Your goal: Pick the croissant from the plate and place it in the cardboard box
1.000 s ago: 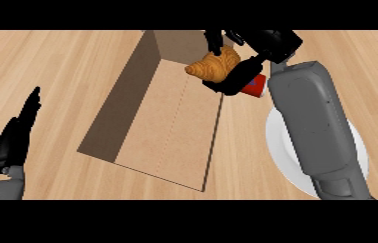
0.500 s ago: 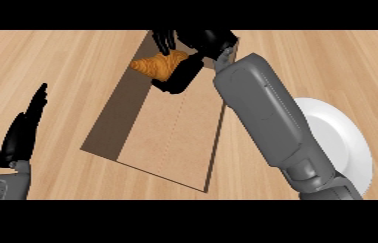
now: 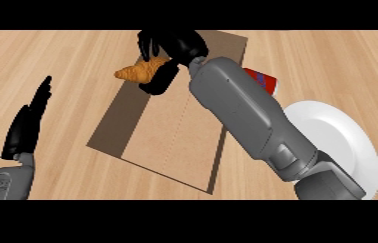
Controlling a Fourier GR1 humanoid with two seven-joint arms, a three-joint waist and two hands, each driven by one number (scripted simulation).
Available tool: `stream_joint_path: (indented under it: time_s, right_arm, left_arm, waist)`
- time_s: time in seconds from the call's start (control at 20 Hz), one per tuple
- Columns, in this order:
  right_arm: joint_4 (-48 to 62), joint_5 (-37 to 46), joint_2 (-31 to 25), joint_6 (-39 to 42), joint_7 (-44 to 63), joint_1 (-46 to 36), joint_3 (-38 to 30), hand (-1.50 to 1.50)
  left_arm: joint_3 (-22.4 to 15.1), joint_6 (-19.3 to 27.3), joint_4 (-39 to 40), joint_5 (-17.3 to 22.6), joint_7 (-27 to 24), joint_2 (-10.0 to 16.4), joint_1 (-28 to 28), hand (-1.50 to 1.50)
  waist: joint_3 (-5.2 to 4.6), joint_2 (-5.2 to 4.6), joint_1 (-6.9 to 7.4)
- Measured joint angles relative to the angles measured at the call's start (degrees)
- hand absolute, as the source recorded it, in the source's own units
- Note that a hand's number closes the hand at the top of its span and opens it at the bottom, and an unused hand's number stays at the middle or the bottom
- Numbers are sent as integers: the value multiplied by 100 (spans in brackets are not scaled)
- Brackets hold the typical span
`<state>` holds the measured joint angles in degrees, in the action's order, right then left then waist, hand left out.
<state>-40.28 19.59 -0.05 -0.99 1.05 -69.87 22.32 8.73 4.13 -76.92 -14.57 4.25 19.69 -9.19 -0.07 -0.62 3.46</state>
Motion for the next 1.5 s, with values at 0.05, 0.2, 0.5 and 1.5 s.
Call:
stream_joint_path:
  time_s: [0.05, 0.2, 0.5, 1.5]
  right_arm:
    - [84, -188, 1, -50, 84, 6, 116, -150]
    - [346, -714, 3, -130, 274, -91, 396, -150]
    - [755, -1482, 5, -452, -102, -225, 778, -150]
    - [1611, -3123, -837, -127, -1994, -284, -948, -150]
  left_arm:
    - [-2, -21, 3, 2, 16, 9, -38, 0]
    - [-27, -37, 52, -13, 73, -19, -151, 0]
    - [-32, -55, 101, -32, 35, -42, -205, 0]
    - [234, -32, 53, 11, -170, 22, 200, 0]
  waist:
    - [0, -4, 27]
    - [-1, -18, 72]
    - [0, -36, 139]
    - [6, 2, -168]
